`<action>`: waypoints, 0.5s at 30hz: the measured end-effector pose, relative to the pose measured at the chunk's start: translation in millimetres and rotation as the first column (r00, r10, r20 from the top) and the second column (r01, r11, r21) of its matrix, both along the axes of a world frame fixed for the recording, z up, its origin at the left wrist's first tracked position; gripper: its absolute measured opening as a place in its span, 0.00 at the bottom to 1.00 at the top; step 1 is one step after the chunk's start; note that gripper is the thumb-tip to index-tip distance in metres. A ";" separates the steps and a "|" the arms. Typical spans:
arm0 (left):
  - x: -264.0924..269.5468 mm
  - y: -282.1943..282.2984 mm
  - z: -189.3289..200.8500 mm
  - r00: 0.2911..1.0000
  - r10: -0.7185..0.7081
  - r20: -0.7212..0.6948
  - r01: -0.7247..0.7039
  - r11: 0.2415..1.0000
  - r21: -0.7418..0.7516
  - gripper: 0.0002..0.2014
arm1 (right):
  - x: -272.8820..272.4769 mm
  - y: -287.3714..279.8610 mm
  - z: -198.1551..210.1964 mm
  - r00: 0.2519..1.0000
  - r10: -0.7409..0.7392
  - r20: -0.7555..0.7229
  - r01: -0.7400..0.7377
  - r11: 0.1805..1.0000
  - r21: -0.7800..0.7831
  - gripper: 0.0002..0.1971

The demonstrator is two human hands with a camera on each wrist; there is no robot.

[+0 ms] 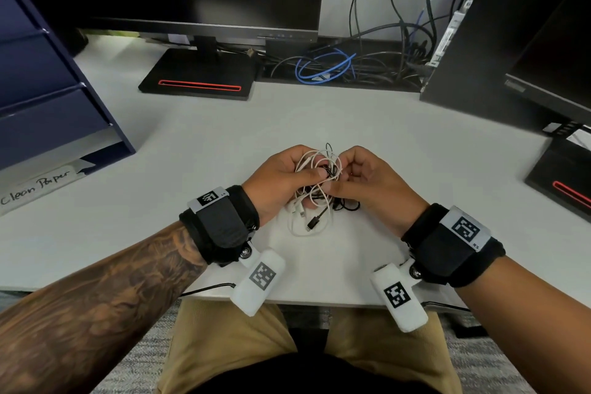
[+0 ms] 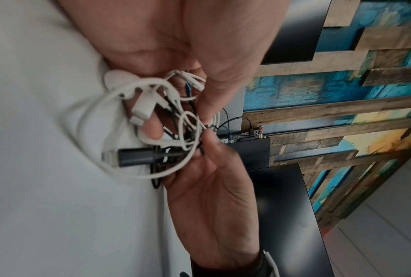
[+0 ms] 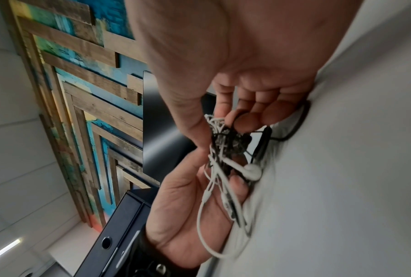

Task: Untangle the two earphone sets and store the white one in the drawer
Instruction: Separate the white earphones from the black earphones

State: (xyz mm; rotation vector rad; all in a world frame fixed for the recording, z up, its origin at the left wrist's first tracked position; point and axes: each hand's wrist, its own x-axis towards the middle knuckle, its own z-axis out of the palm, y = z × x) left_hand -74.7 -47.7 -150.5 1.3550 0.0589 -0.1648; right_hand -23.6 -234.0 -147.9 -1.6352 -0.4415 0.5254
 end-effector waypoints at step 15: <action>-4.4 -1.8 5.1 1.000 0.006 -0.012 -0.006 1.000 0.016 0.05 | -4.2 3.1 7.7 0.993 -0.111 -0.033 0.110 0.994 -0.024 0.07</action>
